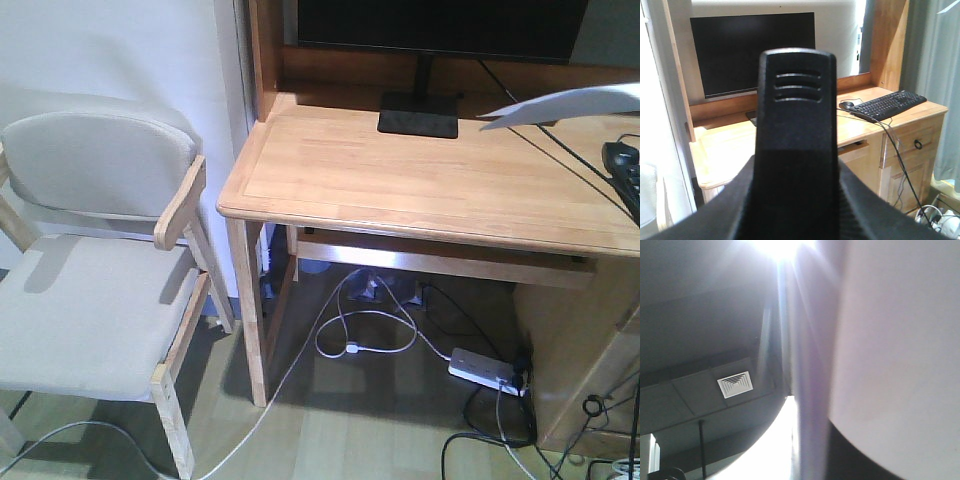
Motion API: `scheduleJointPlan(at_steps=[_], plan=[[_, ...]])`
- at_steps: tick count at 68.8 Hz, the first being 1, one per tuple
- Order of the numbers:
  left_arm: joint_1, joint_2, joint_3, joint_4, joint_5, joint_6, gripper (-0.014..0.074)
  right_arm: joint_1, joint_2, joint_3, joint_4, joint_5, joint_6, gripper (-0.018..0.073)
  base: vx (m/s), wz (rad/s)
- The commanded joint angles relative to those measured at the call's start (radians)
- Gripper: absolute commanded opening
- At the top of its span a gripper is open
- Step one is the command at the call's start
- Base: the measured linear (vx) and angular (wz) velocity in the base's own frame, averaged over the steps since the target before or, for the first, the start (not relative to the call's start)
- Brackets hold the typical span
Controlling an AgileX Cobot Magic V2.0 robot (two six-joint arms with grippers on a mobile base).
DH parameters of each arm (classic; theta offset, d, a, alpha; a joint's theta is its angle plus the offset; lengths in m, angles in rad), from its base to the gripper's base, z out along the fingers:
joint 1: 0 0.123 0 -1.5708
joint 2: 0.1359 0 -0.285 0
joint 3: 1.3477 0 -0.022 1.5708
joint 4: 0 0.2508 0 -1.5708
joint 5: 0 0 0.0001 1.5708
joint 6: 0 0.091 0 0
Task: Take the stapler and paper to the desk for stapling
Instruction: 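Drive the base up to the wooden desk holding stapler and paper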
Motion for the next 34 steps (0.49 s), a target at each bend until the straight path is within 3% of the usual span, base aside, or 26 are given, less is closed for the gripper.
scheduleJointPlan(at_steps=[1,34], plan=[[-0.002,0.018,-0.025,0.003,-0.114,-0.002,-0.0006,0.002,0.010,-0.030,-0.004,-0.035,-0.007,-0.0010,0.10,0.01],[-0.002,0.022,-0.025,0.004,-0.114,-0.002,-0.0006,0.002,0.005,-0.030,-0.005,-0.035,-0.007,-0.0010,0.04,-0.02]])
